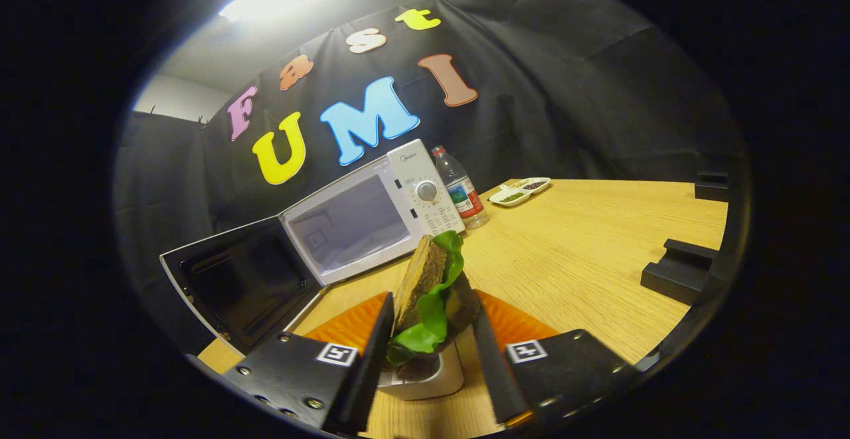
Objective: Open the microwave, put the food inside, and close the microwave door.
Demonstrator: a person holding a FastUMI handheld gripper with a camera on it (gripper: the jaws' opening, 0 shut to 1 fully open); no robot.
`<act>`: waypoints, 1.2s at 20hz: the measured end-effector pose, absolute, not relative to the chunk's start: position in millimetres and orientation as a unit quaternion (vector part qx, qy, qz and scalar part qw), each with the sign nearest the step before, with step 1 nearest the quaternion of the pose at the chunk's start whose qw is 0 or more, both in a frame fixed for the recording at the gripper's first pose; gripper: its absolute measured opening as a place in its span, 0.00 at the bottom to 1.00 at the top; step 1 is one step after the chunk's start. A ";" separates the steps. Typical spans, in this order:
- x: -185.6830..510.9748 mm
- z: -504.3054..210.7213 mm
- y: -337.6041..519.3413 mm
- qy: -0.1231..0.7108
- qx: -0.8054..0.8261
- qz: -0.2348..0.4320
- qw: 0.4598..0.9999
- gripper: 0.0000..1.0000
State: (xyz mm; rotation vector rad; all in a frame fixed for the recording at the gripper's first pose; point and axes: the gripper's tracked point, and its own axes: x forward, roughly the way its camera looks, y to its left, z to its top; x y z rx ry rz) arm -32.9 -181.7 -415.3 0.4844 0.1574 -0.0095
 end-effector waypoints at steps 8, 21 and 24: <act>-30.9 -403.2 -174.6 0.073 0.221 -0.002 0.973 0.20; -5.0 -318.6 -97.4 0.044 0.182 0.035 0.982 0.20; 27.6 -309.3 -69.1 0.046 0.169 0.041 0.984 0.20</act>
